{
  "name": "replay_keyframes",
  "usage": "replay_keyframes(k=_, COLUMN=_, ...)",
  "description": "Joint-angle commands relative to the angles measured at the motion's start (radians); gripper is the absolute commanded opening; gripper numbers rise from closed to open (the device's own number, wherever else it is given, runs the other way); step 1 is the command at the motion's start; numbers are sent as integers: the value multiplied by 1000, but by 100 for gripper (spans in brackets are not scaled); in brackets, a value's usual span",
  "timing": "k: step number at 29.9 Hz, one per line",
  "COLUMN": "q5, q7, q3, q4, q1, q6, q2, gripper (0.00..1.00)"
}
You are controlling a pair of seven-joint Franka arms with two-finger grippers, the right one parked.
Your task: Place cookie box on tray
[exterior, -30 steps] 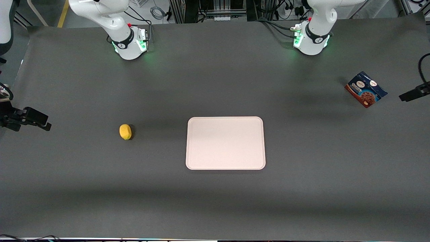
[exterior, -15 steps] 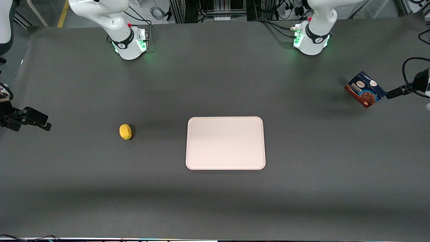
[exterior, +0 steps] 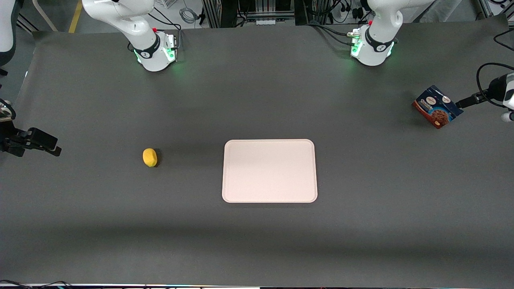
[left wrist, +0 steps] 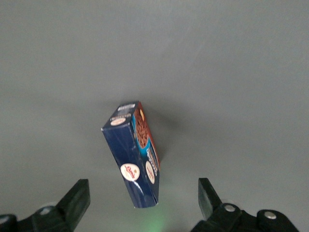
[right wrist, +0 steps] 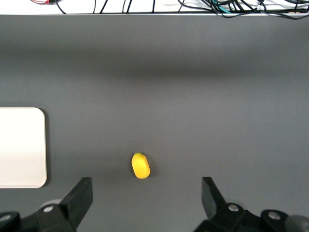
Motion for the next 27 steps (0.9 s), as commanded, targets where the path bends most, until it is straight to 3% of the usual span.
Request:
replay_keyframes(k=1, q5=-2, q7=70, q3=12, q4=-110, q1=1, q6=88, q2=-80, gripper=100)
replay_keyframes(k=9, q5=11, q7=189, q3=35, q4=-214, q1=42, q6=305, q2=-86, gripper=100)
replay_keyframes(k=19, q5=11, q7=176, q3=35, q4=-257, q1=79, q6=340, q2=-92, gripper=100)
replay_keyframes(k=27, q5=11, q7=167, q3=37, q4=-329, q1=82, q6=464, q2=-83, gripper=100)
